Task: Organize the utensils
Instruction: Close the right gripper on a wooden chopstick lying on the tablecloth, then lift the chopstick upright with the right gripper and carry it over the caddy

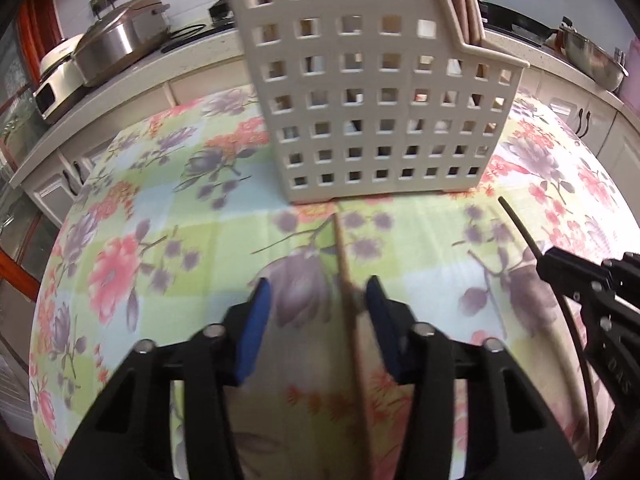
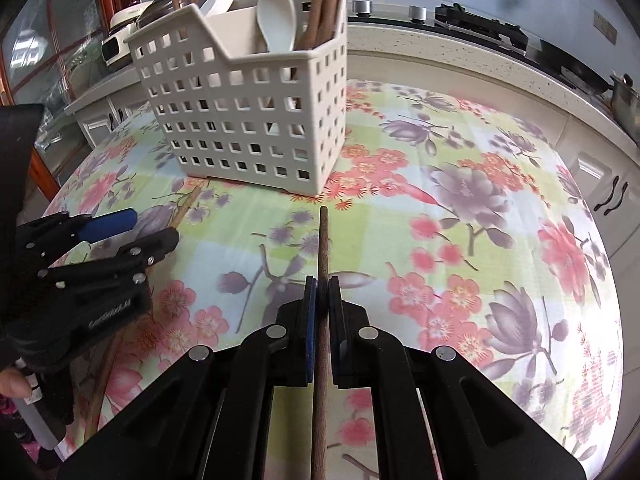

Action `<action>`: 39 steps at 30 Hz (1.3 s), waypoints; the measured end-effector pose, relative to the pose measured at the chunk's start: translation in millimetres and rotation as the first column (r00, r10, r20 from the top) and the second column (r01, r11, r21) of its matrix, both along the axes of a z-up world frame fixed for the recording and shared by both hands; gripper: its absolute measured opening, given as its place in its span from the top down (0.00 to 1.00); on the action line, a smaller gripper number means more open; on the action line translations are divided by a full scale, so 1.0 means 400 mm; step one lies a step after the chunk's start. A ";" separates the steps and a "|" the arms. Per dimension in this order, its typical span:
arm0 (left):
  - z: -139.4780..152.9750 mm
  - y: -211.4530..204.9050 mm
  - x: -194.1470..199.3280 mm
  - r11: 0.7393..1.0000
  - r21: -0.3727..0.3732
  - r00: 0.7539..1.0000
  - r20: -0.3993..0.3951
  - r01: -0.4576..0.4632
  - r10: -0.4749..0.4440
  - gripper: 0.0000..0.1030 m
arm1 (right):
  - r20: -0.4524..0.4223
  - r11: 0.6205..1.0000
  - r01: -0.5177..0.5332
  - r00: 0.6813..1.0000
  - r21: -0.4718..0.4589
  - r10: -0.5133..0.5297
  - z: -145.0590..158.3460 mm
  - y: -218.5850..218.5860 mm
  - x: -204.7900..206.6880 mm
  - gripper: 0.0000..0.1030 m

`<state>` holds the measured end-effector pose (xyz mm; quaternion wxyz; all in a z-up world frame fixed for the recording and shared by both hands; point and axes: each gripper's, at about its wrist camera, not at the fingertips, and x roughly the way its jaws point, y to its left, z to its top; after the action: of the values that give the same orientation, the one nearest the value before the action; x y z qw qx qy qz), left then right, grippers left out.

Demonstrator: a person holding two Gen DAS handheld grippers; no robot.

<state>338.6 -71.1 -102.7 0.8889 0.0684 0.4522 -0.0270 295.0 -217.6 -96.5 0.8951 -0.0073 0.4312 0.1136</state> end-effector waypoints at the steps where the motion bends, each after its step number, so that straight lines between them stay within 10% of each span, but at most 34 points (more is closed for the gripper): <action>1: 0.000 -0.005 0.002 1.000 -0.015 1.000 -0.009 0.012 -0.012 0.73 | 0.000 1.000 0.002 1.000 0.010 -0.002 -0.001 -0.008 -0.003 0.94; 5: 0.000 -0.025 -0.008 0.998 -0.023 0.999 -0.015 0.051 -0.051 0.93 | 0.002 0.999 0.009 1.000 0.041 -0.009 -0.004 -0.029 -0.018 0.94; 39: 0.007 0.027 -0.058 0.994 -0.097 0.999 0.016 0.050 -0.049 0.94 | 0.038 0.999 0.038 0.999 0.000 -0.038 0.027 -0.016 -0.043 0.94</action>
<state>315.4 -60.5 -100.0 0.8933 0.0365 0.4424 -0.0704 277.9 -224.0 -85.8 0.9051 -0.0013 0.4142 0.0961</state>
